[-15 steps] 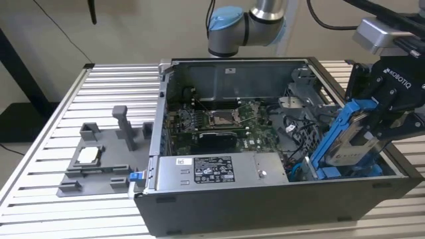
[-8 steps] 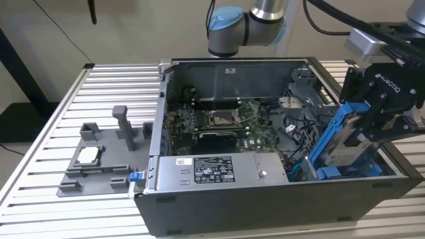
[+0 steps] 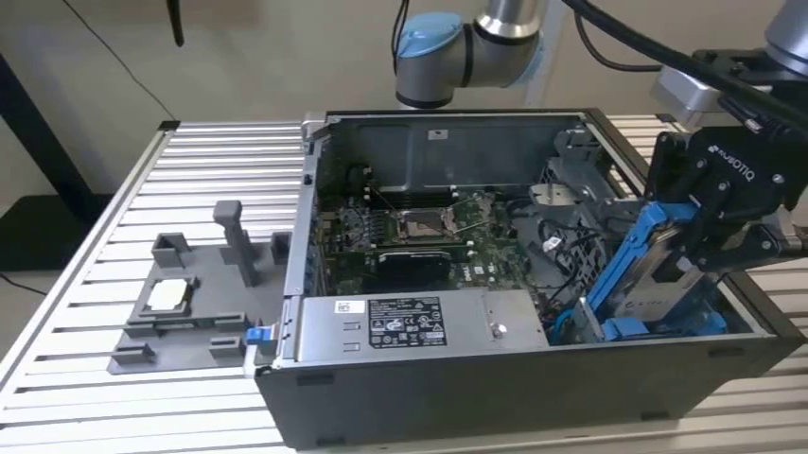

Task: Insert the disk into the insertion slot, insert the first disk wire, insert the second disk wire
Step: 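Insert the disk into the insertion slot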

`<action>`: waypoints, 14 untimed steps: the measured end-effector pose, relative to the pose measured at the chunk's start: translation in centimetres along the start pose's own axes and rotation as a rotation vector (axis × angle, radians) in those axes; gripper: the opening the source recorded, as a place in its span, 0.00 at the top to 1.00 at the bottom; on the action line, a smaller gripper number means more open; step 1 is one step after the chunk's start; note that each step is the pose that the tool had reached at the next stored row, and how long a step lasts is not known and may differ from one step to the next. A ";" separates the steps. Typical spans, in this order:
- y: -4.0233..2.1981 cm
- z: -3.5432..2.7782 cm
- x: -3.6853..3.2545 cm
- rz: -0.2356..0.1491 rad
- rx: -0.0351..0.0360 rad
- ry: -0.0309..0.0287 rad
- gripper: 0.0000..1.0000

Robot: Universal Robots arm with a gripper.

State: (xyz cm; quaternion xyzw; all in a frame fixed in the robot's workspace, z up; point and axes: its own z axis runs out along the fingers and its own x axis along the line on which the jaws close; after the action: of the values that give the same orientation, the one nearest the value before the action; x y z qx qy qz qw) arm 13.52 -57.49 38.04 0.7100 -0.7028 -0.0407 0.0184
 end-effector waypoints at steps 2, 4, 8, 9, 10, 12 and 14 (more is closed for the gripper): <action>0.00 0.00 0.00 0.000 -0.0002 0.0003 0.60; 0.03 -0.12 -0.03 0.000 -0.0002 0.0016 0.53; 0.15 -1.55 -0.17 0.000 -0.0002 0.0017 0.53; 0.17 -1.80 -0.28 0.000 0.0001 0.0018 0.53; 0.19 -1.86 -0.41 0.000 0.0041 0.0018 0.53; 0.21 -1.87 -0.64 -0.001 0.0309 0.0022 0.53; 0.24 -1.85 -0.87 -0.002 0.0669 0.0025 0.53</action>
State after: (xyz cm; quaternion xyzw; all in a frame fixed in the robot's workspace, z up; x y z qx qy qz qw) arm 13.43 -56.69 39.93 0.7108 -0.7031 -0.0163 -0.0045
